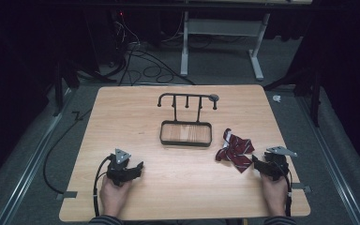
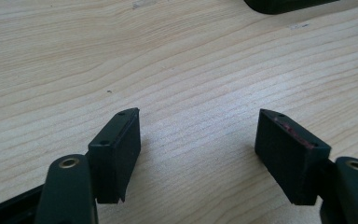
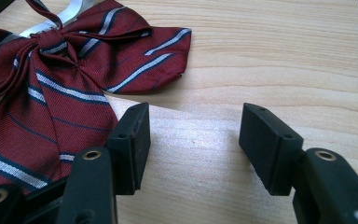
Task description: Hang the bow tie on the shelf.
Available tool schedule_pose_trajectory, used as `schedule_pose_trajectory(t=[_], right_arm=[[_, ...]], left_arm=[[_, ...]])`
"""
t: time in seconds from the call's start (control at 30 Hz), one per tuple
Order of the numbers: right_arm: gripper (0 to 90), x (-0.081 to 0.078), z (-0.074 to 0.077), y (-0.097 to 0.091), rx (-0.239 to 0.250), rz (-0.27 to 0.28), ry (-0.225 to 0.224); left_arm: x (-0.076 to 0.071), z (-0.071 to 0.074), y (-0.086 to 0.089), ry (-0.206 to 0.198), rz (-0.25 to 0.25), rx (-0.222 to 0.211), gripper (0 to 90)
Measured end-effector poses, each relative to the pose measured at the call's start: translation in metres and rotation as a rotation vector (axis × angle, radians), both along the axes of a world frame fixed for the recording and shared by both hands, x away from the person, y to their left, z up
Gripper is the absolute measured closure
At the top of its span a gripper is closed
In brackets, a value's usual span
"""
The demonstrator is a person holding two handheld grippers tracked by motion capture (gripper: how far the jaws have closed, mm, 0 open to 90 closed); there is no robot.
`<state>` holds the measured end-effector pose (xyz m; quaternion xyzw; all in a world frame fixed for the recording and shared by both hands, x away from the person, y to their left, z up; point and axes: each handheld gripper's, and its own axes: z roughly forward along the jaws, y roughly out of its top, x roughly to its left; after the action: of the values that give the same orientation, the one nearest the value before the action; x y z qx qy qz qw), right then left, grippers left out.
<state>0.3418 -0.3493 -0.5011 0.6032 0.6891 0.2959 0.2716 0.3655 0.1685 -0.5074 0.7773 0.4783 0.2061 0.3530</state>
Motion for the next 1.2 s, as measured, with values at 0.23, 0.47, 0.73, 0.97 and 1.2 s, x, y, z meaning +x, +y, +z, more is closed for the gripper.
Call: schedule_pose_trajectory(t=[0.23,0.47,0.73,0.97,1.2], right_arm=[[42.2,0.0,-0.0001,0.0005,0.0,0.007,0.002],[42.1,0.0,-0.0001,0.0005,0.0,0.007,0.002],[42.4,0.0001,-0.0001,0.0005,-0.001,0.008,0.002],[45.7,-0.0013,0.0002,0.0025,-0.011,0.011,-0.001],[48.5,-0.0029,0.0004,0.0054,-0.023,0.042,-0.008]], left_arm=[[0.0001,0.0,-0.0001,0.0,0.001,0.0,31.5],[0.0002,0.0,-0.0001,0.0,0.002,-0.001,31.5],[0.0003,0.0,0.0,0.0,0.002,-0.001,31.6],[0.0005,0.0001,0.0005,0.001,0.012,0.0,31.8],[0.0005,0.0001,0.0006,0.001,0.012,-0.001,31.3]])
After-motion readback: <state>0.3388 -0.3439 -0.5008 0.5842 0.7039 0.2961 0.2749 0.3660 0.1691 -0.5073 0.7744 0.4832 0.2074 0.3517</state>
